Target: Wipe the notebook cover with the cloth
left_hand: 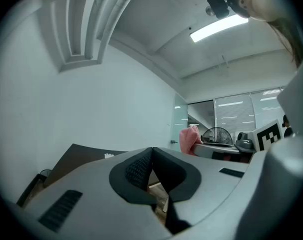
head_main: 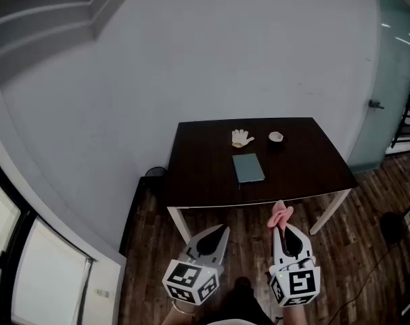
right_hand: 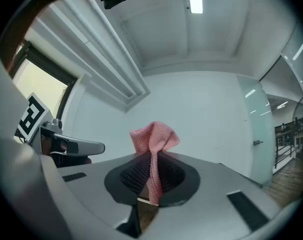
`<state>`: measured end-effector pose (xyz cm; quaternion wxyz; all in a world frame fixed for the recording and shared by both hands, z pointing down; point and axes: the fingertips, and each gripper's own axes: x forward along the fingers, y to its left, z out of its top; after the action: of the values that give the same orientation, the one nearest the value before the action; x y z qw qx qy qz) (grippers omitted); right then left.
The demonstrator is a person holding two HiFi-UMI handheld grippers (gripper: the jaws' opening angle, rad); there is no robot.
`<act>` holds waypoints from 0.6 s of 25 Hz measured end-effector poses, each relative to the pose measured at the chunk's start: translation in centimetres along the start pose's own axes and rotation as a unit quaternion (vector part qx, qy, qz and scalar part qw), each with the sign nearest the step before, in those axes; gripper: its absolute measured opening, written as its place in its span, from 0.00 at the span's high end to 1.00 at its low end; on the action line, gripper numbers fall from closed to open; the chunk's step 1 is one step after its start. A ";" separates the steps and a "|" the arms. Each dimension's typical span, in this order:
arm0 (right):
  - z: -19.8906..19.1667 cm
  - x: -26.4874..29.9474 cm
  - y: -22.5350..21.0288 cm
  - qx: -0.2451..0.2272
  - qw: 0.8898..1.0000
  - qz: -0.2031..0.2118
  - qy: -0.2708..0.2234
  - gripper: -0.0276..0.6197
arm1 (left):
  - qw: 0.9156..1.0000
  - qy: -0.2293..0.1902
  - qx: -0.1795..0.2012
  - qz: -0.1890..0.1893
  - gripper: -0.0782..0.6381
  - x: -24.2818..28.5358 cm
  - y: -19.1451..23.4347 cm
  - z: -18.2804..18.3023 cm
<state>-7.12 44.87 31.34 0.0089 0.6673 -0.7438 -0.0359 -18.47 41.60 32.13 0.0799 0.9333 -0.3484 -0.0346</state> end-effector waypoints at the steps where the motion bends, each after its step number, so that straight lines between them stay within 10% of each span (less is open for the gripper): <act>1: -0.1 0.2 -0.2 0.001 1.000 -0.001 0.001 0.92 | 1.000 0.000 -0.001 0.000 0.87 0.2 0.0 0.0; 15: -1.1 4.6 -2.9 0.016 1.000 0.003 0.002 0.91 | 1.000 0.010 -0.001 -0.006 0.87 5.4 1.5 -0.3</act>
<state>-4.64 39.92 32.13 -0.0006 0.6655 -0.7461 -0.0230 -15.33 37.02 32.60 0.0837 0.9358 -0.3416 -0.0260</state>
